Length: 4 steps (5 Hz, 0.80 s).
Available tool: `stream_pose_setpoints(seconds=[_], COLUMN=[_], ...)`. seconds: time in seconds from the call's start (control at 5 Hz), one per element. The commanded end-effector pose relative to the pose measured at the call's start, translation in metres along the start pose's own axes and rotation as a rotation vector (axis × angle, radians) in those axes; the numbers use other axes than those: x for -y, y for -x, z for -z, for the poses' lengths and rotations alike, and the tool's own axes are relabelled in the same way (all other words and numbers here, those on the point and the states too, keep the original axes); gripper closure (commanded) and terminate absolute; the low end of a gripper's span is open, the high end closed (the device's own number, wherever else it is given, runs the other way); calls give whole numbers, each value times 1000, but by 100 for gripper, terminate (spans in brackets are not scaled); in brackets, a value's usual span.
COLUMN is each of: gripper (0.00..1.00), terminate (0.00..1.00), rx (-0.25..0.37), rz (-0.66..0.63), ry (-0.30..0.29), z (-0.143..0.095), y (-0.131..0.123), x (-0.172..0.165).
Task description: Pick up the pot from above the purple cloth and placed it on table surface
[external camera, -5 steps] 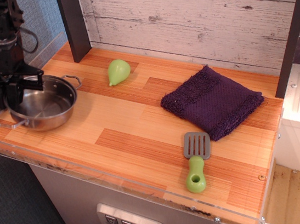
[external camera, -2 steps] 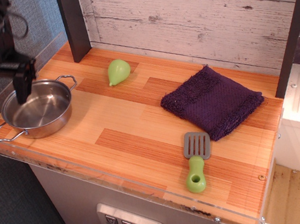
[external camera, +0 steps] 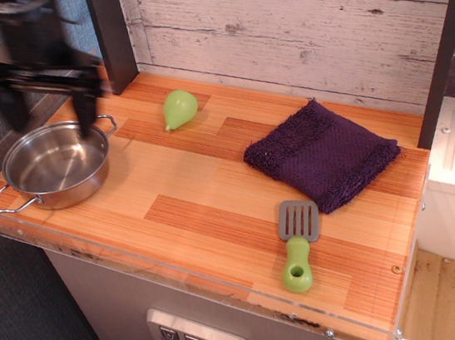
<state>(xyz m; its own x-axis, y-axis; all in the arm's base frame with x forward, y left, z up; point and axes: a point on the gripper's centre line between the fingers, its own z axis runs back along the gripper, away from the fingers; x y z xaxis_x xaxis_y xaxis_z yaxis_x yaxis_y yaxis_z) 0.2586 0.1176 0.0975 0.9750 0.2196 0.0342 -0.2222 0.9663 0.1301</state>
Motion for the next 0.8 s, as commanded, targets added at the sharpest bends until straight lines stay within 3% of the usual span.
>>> stream_pose_setpoints(seconds=[0.0, 0.4, 0.6], gripper=[0, 0, 0], terminate=[0, 0, 100], rx=[59, 57, 57], rz=[101, 146, 146], ry=[8, 16, 16], z=[-14, -11, -11], y=[11, 11, 11], x=[27, 30, 30])
